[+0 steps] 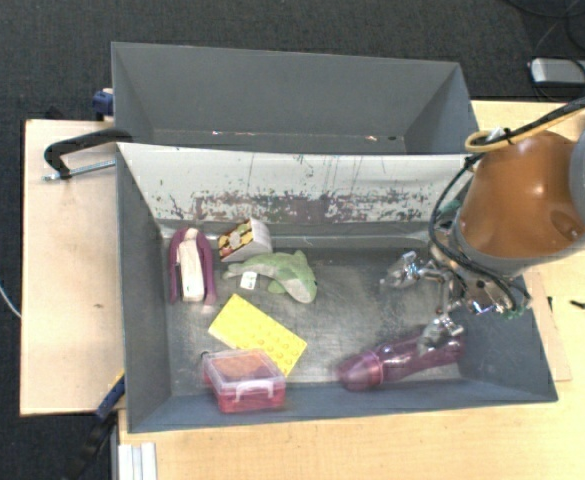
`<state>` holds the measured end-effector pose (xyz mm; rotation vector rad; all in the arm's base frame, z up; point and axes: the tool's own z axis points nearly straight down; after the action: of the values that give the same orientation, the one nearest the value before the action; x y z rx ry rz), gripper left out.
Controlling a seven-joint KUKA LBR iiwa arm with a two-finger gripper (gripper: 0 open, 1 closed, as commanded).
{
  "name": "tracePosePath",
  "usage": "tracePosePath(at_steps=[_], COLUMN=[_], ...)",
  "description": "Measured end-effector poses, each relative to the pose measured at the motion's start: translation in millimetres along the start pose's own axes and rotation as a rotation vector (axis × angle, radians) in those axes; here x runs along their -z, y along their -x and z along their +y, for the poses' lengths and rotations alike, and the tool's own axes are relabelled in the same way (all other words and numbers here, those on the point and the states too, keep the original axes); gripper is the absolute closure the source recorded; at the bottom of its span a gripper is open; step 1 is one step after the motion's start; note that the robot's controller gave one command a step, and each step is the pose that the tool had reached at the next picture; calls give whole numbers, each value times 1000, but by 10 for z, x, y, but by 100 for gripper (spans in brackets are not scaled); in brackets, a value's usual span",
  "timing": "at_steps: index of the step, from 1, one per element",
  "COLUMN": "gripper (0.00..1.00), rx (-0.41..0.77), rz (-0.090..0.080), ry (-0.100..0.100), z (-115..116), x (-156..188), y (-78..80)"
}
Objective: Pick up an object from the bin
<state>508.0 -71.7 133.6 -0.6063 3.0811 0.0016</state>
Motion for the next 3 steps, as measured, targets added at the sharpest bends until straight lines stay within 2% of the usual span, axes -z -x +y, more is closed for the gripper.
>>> tracePosePath(at_steps=[1,2,3], gripper=[0,100,100], rx=[-97,341,341], rz=[-1,-2,-2], ry=[0,-4,-4], z=[89,130,130], x=[89,-537,-537], y=[-22,-60,-59])
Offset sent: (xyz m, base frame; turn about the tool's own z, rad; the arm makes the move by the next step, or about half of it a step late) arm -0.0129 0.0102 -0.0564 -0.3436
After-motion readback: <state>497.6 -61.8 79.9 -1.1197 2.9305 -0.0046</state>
